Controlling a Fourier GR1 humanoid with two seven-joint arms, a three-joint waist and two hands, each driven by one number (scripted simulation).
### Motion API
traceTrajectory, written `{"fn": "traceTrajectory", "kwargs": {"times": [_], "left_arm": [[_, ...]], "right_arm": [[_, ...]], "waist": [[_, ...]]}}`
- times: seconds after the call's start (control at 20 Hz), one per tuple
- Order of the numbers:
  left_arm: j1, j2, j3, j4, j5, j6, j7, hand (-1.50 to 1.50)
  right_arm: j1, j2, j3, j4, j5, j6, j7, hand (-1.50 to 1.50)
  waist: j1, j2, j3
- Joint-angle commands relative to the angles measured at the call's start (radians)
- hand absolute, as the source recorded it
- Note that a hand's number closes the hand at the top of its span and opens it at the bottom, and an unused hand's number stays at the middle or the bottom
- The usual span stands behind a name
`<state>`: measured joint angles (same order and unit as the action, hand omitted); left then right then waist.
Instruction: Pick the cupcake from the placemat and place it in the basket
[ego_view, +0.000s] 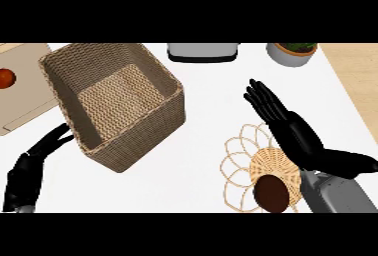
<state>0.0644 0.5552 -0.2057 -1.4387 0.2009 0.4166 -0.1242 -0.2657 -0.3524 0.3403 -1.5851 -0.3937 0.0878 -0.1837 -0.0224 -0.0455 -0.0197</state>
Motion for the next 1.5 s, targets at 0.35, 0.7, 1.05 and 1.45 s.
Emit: {"fn": "traceTrajectory", "kwargs": {"times": [0.35, 0.7, 1.05, 1.45], "left_arm": [[-0.197, -0.033, -0.100, -0.112, 0.044, -0.222, -0.002, 0.00], [-0.241, -0.029, -0.076, -0.121, 0.074, -0.266, 0.058, 0.00], [-0.213, -0.002, -0.063, -0.149, 0.085, -0.277, 0.085, 0.00], [-0.208, -0.007, -0.059, -0.158, 0.064, -0.272, 0.066, 0.00]], "right_arm": [[0.188, -0.143, 0.016, -0.106, 0.152, 0.149, -0.242, 1.50], [0.408, -0.010, 0.180, -0.196, 0.564, -0.295, -0.180, -1.50], [0.389, -0.177, 0.065, -0.445, 0.859, -0.416, 0.228, -1.50], [0.421, -0.512, 0.001, -0.672, 0.887, 0.000, 0.612, -1.50]], "waist": [[-0.027, 0.041, 0.021], [-0.011, 0.039, 0.019], [-0.037, 0.028, 0.011], [-0.018, 0.038, 0.011]]}}
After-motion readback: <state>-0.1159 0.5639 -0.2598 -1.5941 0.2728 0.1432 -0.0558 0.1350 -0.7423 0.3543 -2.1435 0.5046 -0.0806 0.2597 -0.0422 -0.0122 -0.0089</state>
